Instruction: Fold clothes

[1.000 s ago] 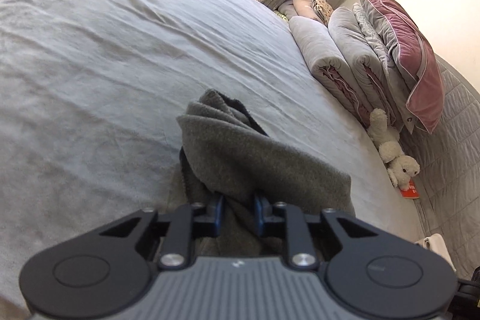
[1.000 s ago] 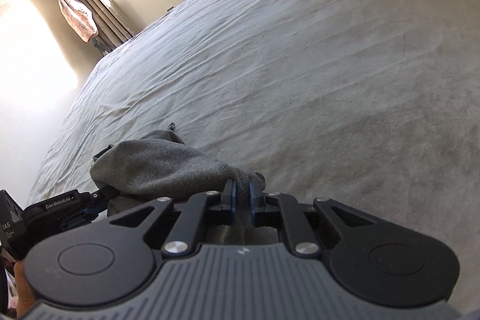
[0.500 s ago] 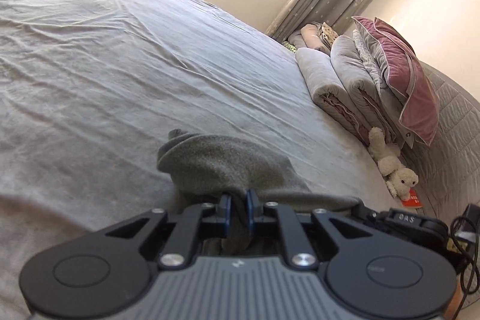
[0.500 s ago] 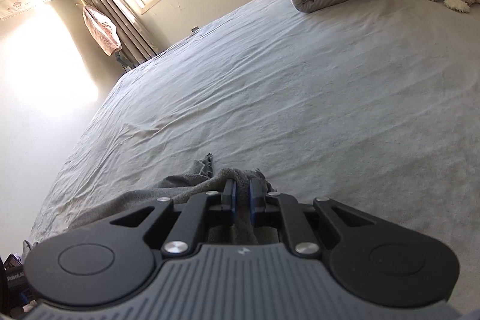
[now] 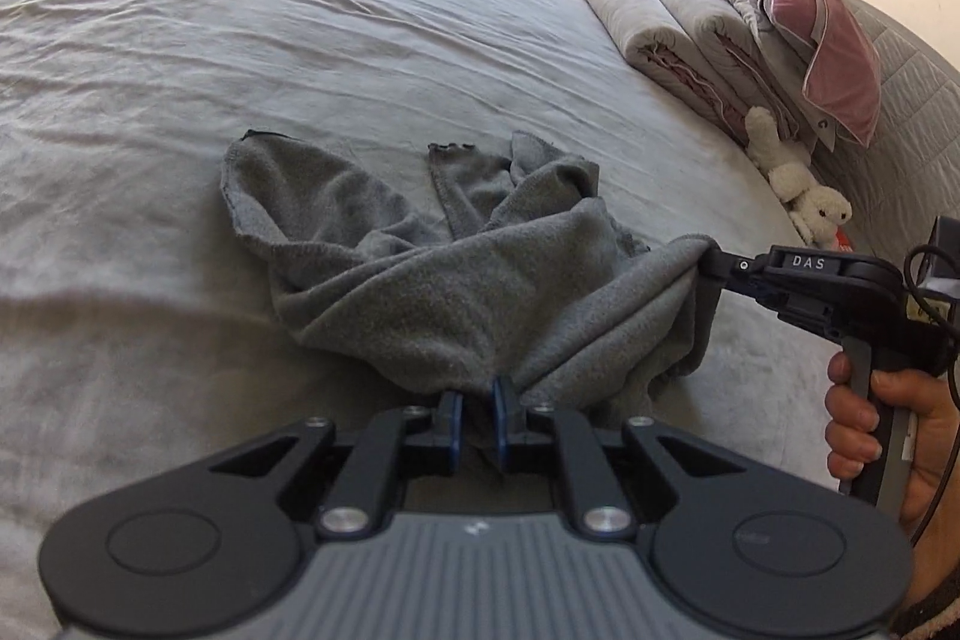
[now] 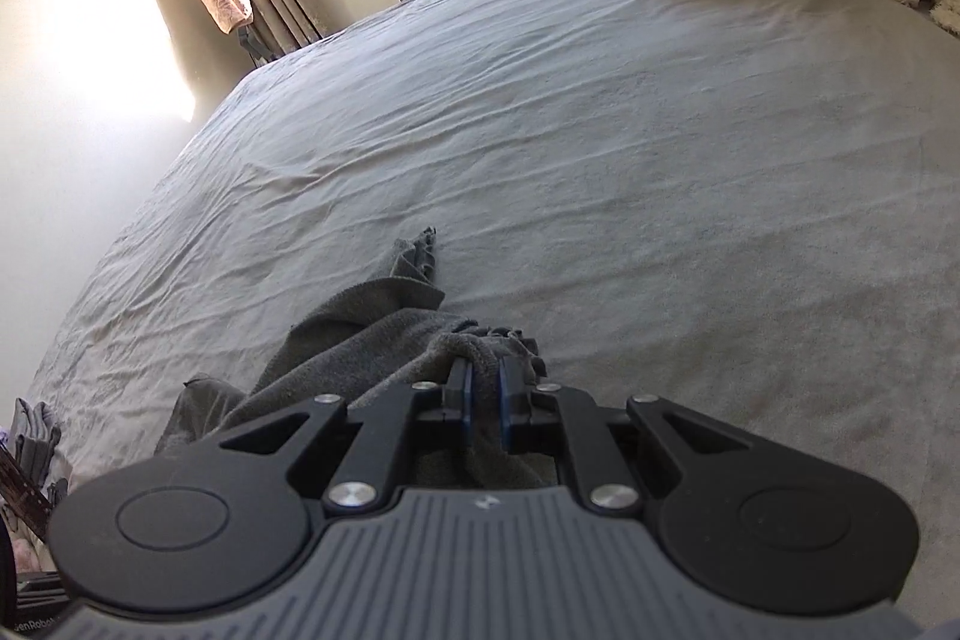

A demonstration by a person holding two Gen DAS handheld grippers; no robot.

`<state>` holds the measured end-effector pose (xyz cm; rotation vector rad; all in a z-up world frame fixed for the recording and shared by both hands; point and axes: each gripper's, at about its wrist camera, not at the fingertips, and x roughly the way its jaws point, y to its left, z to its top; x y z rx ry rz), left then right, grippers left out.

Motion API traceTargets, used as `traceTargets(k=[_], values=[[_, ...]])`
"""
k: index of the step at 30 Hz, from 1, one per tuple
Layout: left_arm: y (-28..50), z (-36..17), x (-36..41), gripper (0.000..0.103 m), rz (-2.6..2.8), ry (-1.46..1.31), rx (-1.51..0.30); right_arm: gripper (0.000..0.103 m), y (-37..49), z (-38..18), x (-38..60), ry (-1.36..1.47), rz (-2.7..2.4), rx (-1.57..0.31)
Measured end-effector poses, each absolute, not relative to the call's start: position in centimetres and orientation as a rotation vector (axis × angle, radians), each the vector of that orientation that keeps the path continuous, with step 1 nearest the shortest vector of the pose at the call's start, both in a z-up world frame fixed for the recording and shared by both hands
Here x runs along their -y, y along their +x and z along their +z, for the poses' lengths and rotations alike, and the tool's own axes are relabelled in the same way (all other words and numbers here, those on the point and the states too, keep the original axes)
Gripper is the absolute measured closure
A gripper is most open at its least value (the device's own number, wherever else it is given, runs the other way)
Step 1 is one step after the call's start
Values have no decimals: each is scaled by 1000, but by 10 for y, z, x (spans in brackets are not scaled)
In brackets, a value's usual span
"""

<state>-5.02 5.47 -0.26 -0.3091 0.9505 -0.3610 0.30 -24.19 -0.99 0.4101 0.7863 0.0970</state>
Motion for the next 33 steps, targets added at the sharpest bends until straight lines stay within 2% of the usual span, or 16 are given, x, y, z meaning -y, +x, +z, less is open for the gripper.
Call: traceTargets(k=[3,6,8,10,12,14,22,33], values=[[-51,3,-55,93,-409,-295,-971,92,1,-16,240,403,100,-819],[-53,16,-54,86,-470,-260,-970,92,-2,-16,239,380,102,-826],[-59,29,-57,67,-511,-263,-922,92,-5,-15,240,379,112,-829],[-63,42,-60,59,-550,-268,-871,92,-10,-15,240,377,122,-833],[-63,52,-61,56,-572,-271,-818,92,-17,-13,238,371,133,-839],[-58,57,-57,46,-570,-265,-775,92,-26,-14,237,366,143,-845],[-14,41,-27,43,-485,-220,-749,92,-44,-20,230,350,190,-876],[16,7,16,45,-477,-151,-821,92,-64,-35,244,345,227,-923]])
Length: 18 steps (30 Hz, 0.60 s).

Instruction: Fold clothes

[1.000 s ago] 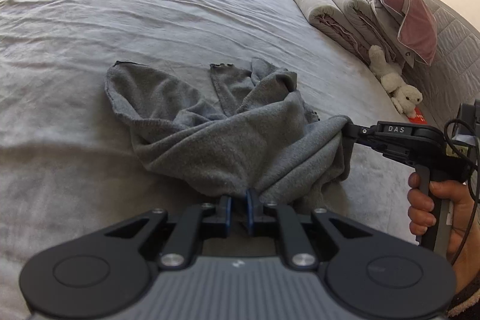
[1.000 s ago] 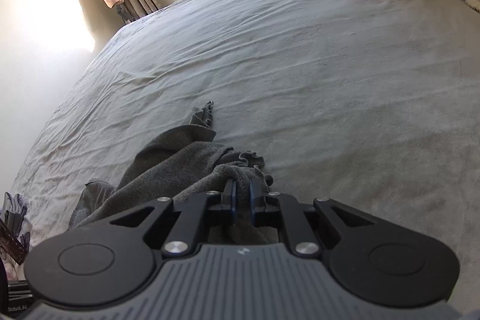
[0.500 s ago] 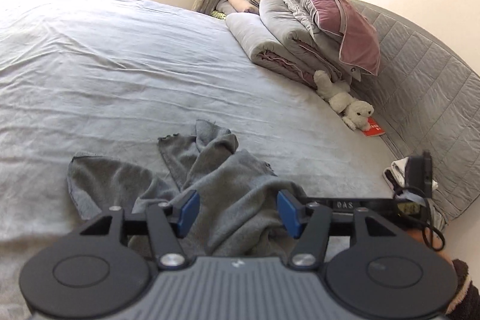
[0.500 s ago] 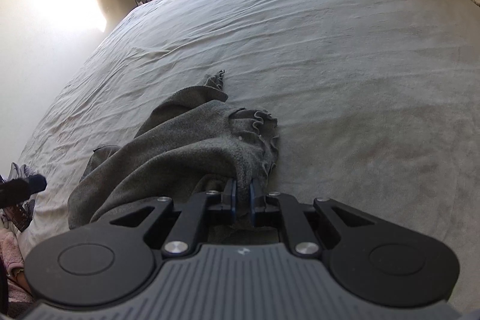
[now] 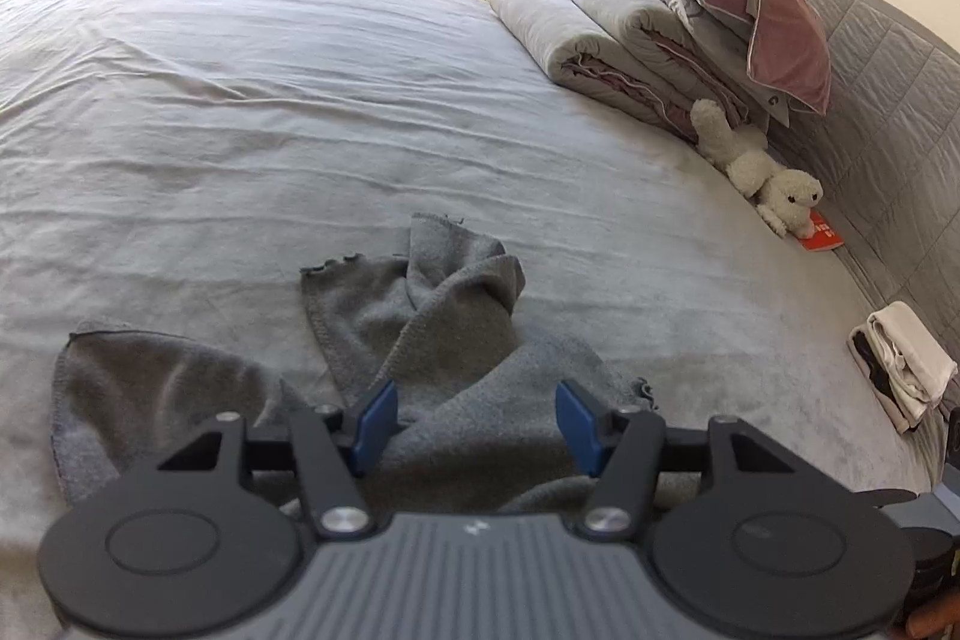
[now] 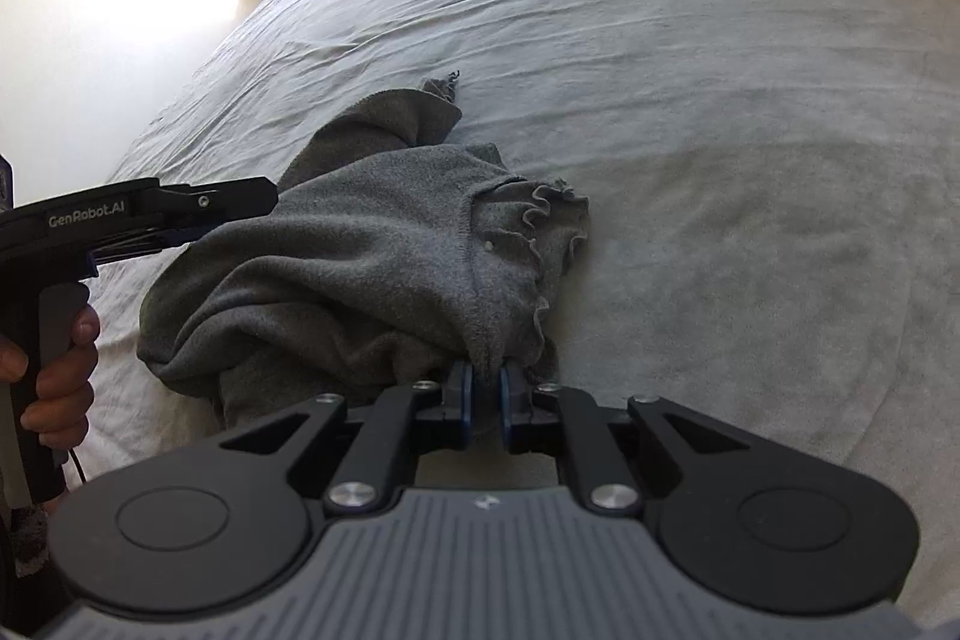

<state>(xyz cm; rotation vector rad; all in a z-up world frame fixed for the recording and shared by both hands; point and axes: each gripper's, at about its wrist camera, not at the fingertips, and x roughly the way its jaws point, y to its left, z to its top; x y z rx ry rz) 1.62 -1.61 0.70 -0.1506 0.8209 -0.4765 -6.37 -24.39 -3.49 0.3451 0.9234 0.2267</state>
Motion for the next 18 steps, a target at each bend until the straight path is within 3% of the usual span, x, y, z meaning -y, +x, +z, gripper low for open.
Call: traceTargets(k=[15,16,17,18], values=[[33,-3,15,45,-426,-166,-819,94,-92,-40,272,302,216,-916],[37,-8,18,48,-426,-167,-842,94,-91,-41,272,298,217,-916],[40,-13,21,70,-422,-165,-860,94,-90,-41,272,294,217,-914],[40,-15,23,84,-400,-168,-864,94,-89,-41,272,291,215,-912]])
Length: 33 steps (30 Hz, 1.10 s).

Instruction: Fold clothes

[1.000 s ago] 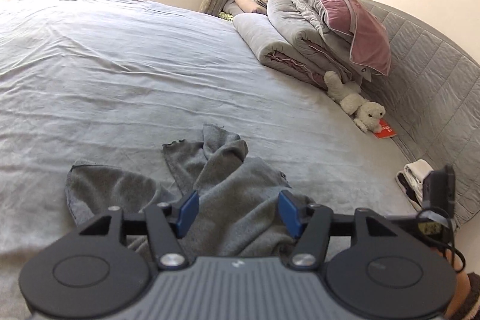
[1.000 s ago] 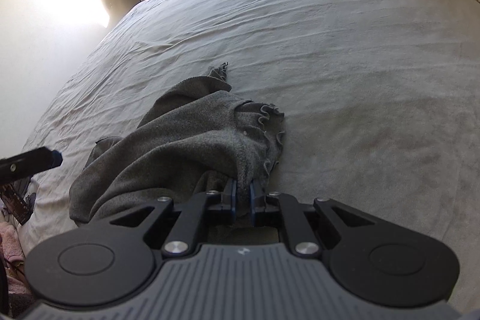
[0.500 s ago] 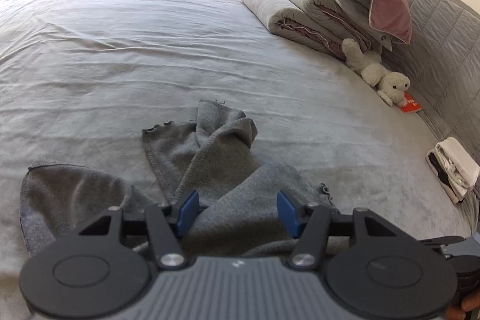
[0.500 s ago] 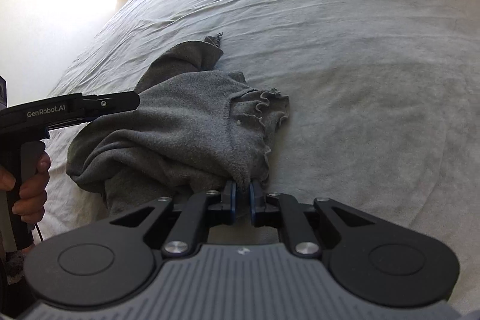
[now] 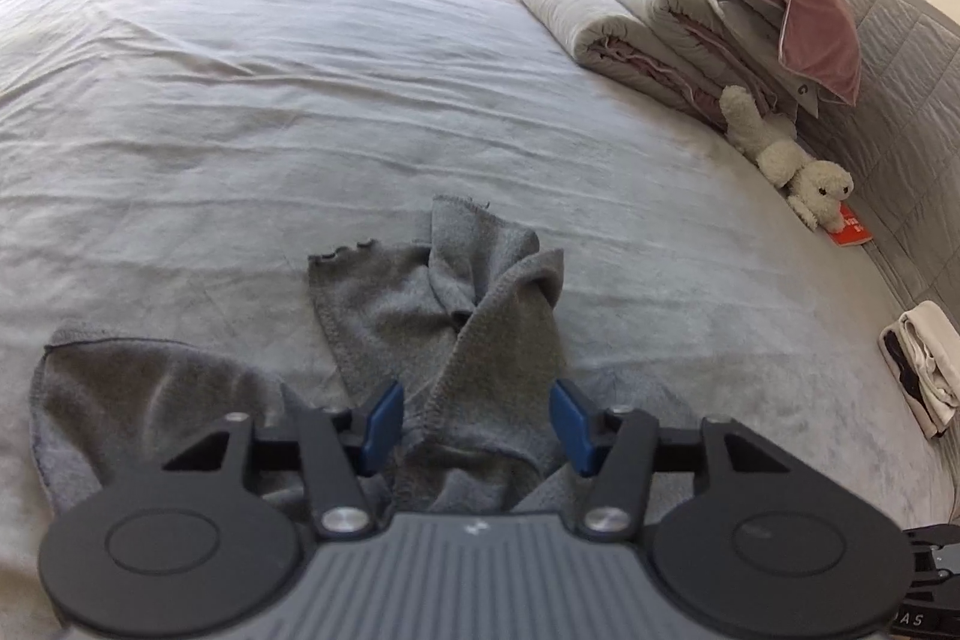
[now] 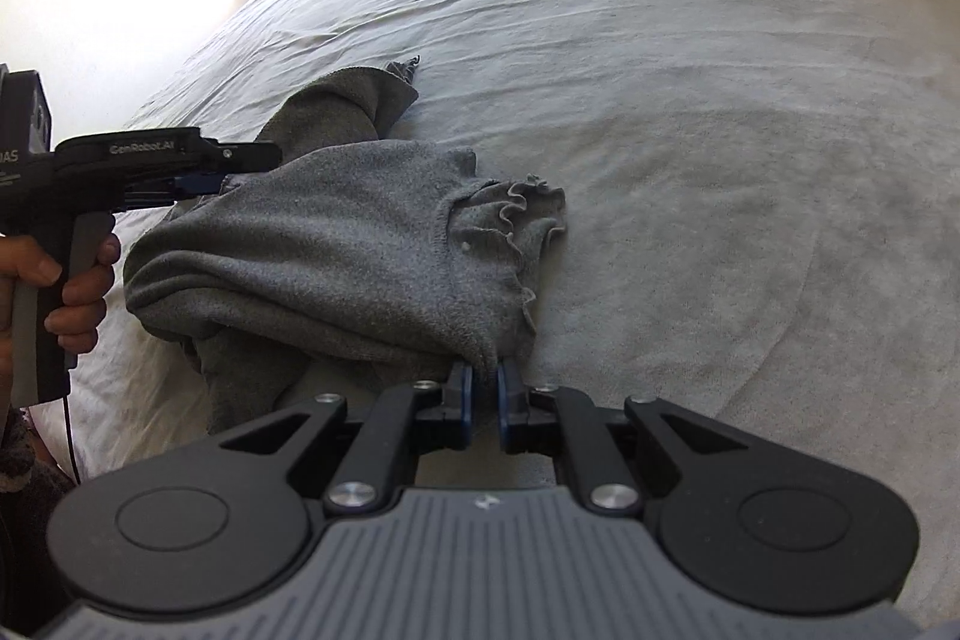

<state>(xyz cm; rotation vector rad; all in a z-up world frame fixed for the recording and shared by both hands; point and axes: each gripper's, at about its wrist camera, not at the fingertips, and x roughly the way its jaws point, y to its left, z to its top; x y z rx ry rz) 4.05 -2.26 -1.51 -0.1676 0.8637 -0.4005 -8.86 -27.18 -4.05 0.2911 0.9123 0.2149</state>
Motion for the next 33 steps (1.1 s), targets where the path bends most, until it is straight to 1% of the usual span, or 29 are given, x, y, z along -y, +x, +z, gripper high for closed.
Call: traceTargets(k=[1,2,9,12,13,19,26,33], values=[[41,-17,24,92,-375,-171,-863,94,-87,-40,272,290,212,-910],[38,-14,23,94,-336,-185,-841,94,-86,-38,274,292,205,-901],[-1,36,-5,98,-104,-132,-559,94,-77,-19,292,311,141,-804],[-17,49,-20,98,-48,-105,-486,94,-70,-12,292,331,152,-776],[-19,52,-26,99,-35,-104,-477,94,-67,-10,289,330,156,-767],[-27,50,-65,100,69,-70,-524,94,-57,-6,252,276,279,-774],[-22,12,-105,100,117,-87,-693,94,-50,-11,210,171,345,-807],[-35,6,-118,100,155,-1,-704,94,-33,-7,201,230,340,-789]])
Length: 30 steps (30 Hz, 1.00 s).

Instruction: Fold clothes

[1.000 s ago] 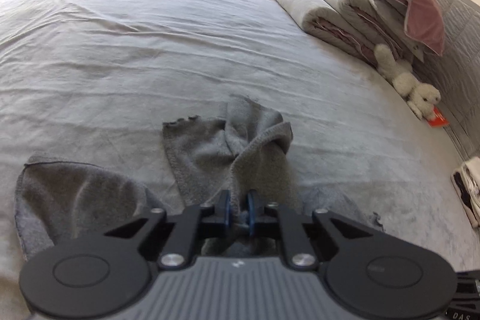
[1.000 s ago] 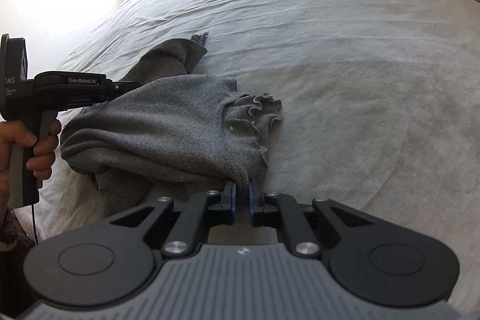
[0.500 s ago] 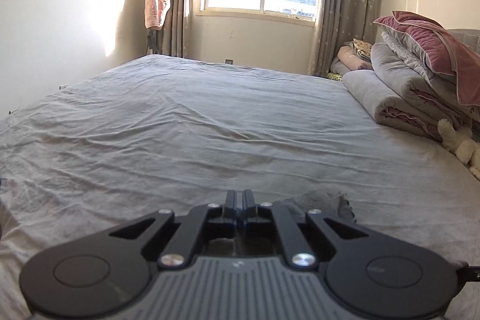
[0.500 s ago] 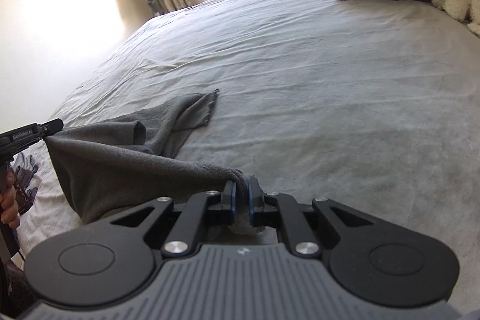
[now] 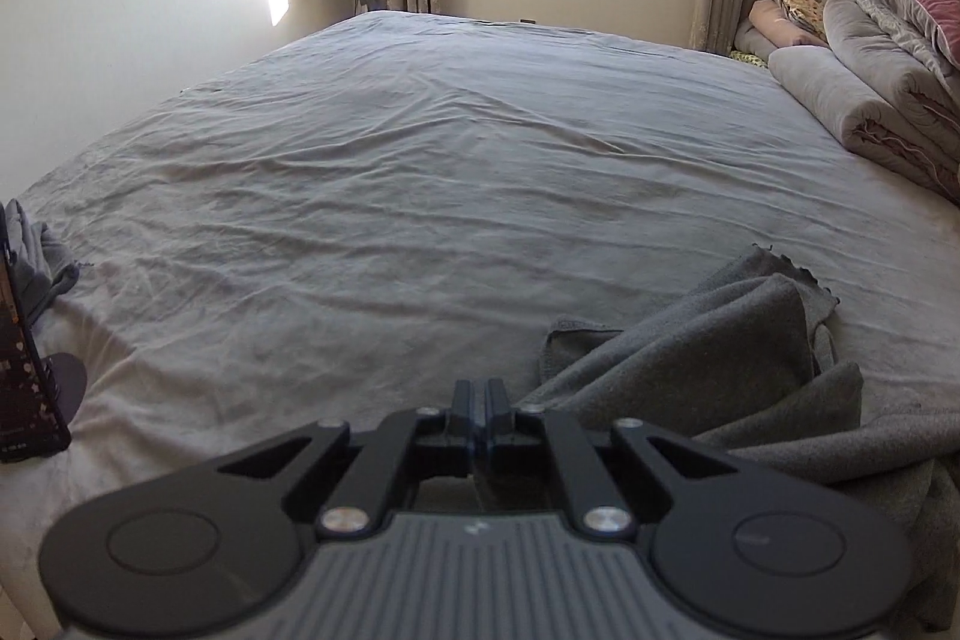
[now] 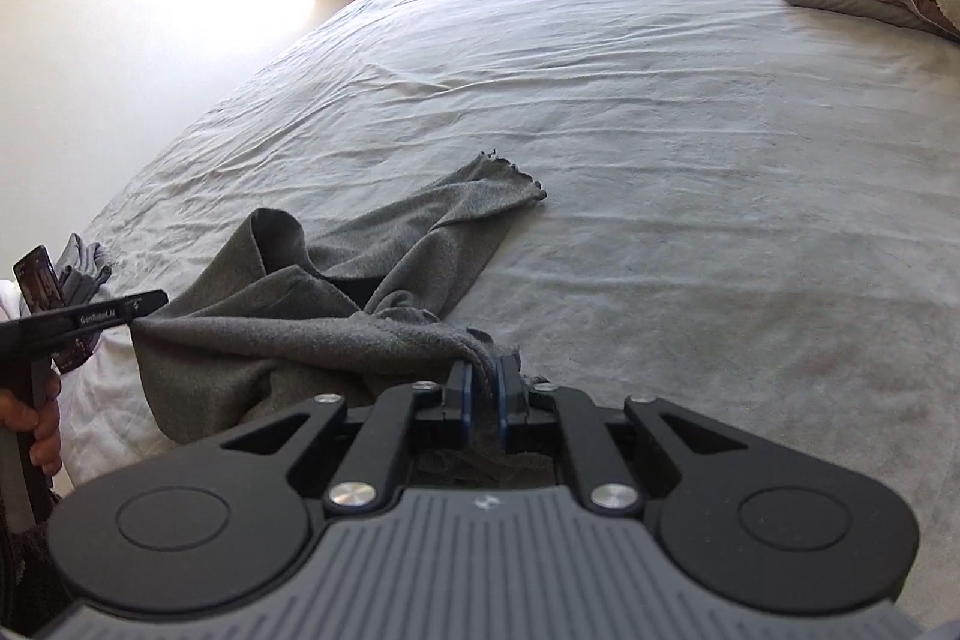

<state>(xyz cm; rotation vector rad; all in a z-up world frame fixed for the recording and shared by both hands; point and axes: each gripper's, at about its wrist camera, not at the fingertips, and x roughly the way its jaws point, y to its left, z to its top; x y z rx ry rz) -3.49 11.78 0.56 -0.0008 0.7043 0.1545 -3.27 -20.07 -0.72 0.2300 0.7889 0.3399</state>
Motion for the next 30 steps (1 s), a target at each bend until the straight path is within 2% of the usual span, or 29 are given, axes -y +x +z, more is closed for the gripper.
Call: traceTargets(k=[9,12,15,17,21,26,30], values=[[-26,-23,-128,100,89,29,-845,92,-20,-6,175,214,364,-765],[-27,-21,-123,98,55,39,-839,92,-17,-9,172,208,353,-776],[-29,-11,-122,87,18,53,-809,92,-18,-11,172,202,346,-784],[-28,-6,-122,71,-5,42,-798,91,-20,-10,172,196,346,-784],[-25,3,-123,68,-66,8,-766,90,-23,-10,173,193,335,-781],[-15,15,-115,58,-256,-77,-720,89,-23,-11,170,189,324,-779],[-5,12,-101,56,-341,-92,-743,89,-22,-13,170,188,319,-782]])
